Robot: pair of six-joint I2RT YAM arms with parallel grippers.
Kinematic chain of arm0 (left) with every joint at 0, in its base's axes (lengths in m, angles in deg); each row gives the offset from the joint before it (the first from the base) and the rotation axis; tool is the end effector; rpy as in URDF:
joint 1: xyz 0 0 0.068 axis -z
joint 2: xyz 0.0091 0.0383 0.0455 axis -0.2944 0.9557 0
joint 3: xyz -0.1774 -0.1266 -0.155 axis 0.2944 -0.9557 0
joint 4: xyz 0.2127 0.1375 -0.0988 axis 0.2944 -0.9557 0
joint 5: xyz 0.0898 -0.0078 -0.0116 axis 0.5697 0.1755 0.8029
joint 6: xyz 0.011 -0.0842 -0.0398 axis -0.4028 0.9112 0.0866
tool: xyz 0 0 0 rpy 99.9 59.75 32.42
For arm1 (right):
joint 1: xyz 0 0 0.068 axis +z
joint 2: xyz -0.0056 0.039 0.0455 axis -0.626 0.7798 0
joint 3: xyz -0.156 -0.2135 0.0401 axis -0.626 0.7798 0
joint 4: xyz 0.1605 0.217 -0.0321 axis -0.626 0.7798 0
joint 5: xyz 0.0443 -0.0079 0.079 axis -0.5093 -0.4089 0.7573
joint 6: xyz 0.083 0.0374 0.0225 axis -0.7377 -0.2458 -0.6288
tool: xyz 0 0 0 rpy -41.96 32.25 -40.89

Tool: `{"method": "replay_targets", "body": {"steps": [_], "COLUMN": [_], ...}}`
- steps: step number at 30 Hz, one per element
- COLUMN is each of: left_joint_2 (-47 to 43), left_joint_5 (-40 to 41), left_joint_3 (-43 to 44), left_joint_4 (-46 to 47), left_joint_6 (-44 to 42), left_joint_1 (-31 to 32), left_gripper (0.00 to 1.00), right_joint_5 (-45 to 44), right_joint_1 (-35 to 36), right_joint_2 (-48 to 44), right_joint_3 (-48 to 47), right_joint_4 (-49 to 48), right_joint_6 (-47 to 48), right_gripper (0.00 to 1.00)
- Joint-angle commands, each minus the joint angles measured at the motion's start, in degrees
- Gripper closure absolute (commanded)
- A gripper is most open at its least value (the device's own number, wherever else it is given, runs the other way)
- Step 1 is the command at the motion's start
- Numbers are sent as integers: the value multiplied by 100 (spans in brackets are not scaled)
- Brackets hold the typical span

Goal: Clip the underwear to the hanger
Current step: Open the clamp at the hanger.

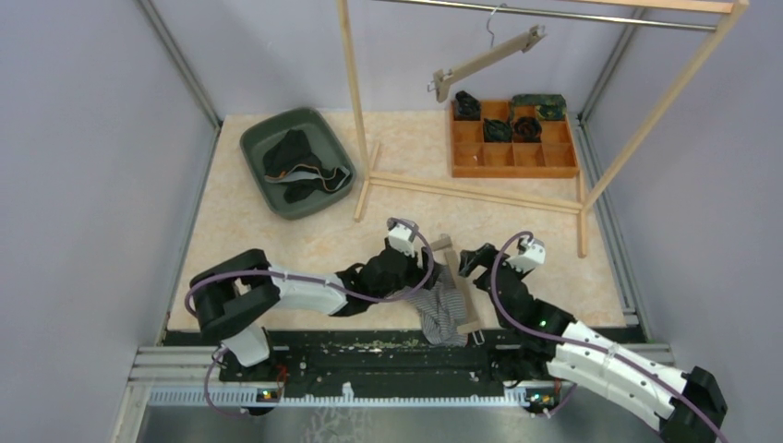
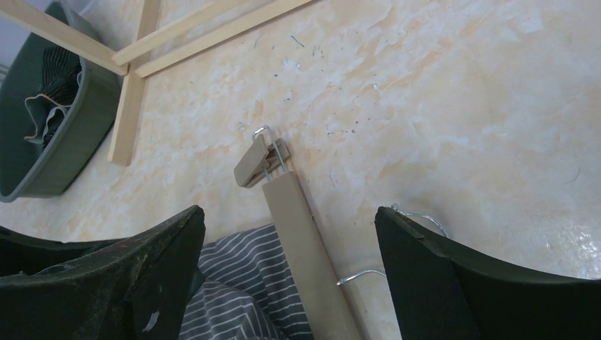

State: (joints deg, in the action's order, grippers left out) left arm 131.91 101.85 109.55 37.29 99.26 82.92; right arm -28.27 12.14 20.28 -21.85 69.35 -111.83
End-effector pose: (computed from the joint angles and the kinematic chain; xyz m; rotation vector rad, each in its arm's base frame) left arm 0.1797 -0.3284 0.1302 0.3306 1.9834 -0.7983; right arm 0.1569 0.0999 0.1534 0.4814 1.8659 0.4265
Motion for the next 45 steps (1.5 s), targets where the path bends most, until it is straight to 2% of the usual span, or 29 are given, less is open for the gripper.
{"method": "replay_targets", "body": {"steps": [1,6,12,17,19,26,27,36,45], "left_joint_2": [335,719,1174,1352,1444,1534,1452,636,849], "left_joint_5": [676,722,1480,1574,1593,2107,2170,1968,1385], "left_joint_3": [435,863,1307,1370,1378,1290,1237,691,846], "left_joint_4": [-368,-900,-1388,-1405,-1412,-1491,-1493,-1210,-759], "left_joint_6": [-530,-752,-917,-977,-987,-920,-913,-1127,-1470], "left_joint_1": [-28,76,421,530,537,480,434,-412,-1342], "left_gripper": [24,29,31,36,43,95,99,100,100], "right_joint_5": [-183,-202,-202,-211,-203,-182,-151,187,490], "right_joint_1": [27,28,28,27,20,-2,-18,-202,-375], "right_joint_2": [-129,-128,-155,-162,-170,-108,-75,404,751], "right_joint_3": [-160,-164,-147,-125,-118,-83,-71,-83,-75], "right_joint_4": [27,47,55,30,24,-86,-136,-530,-847], "right_joint_6": [97,97,89,92,96,149,178,309,371], "right_gripper": [11,11,11,11,11,12,12,16,16]}}
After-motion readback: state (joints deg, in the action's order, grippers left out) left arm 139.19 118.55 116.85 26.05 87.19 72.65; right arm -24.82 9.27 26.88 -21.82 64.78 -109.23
